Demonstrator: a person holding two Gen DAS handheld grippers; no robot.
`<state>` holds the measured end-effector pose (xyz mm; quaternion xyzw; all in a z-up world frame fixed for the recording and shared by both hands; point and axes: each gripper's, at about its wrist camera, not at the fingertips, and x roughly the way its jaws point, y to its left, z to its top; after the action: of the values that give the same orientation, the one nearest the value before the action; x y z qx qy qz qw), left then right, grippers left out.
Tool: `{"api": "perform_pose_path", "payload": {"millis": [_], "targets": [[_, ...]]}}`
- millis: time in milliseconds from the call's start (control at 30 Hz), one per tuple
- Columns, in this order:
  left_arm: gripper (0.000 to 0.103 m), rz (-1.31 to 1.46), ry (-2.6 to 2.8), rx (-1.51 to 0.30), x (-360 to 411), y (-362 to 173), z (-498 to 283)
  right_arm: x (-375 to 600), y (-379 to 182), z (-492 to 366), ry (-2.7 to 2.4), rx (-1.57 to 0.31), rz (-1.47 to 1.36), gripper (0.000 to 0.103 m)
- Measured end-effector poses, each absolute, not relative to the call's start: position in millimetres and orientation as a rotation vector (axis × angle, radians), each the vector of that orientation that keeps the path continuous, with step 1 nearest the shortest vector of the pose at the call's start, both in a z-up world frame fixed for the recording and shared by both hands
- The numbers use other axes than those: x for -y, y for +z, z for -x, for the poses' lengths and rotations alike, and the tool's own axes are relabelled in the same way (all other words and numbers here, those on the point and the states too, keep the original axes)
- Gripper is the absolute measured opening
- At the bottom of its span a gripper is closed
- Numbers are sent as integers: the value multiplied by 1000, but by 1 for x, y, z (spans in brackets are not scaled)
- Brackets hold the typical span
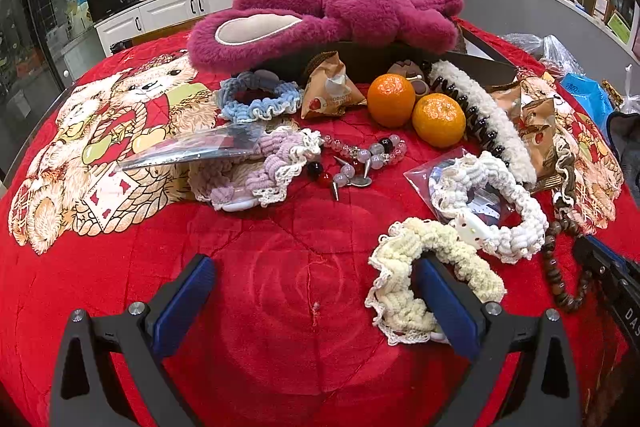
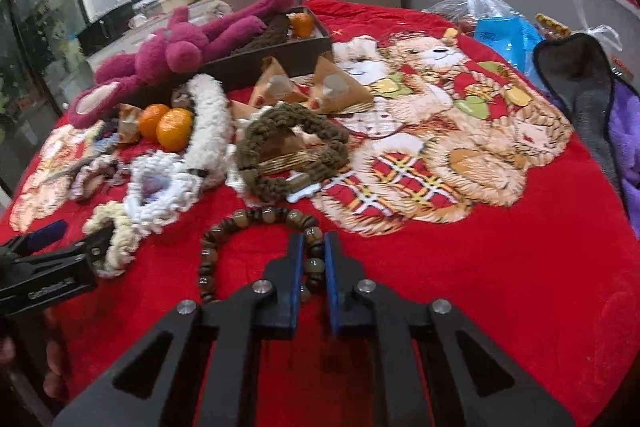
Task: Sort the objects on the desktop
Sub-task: 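Grasp the brown bead bracelet with the right tool while the left tool grasps the cream scrunchie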
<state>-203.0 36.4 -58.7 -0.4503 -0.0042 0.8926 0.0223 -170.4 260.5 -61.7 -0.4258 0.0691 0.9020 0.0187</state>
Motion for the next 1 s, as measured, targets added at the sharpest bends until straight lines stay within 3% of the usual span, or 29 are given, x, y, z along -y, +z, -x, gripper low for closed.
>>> {"api": "perform_pose_path", "payload": {"millis": [100,267,333,1000], "targets": [[81,1360,2770,18,-36,-55,201,-260,-60,168,2827,-236,1320,11],[26,1308,2762,-6,-39,-51,196,-257,-55,163,2894,-283,1308,11],[16,1296,2757,-22,-40,-50,194,-255,-53,160,2910,-276,1290,11],[13,1112,2767,33,-32,-9,167,-237,-16,137,3178,-392,1138,11]]}}
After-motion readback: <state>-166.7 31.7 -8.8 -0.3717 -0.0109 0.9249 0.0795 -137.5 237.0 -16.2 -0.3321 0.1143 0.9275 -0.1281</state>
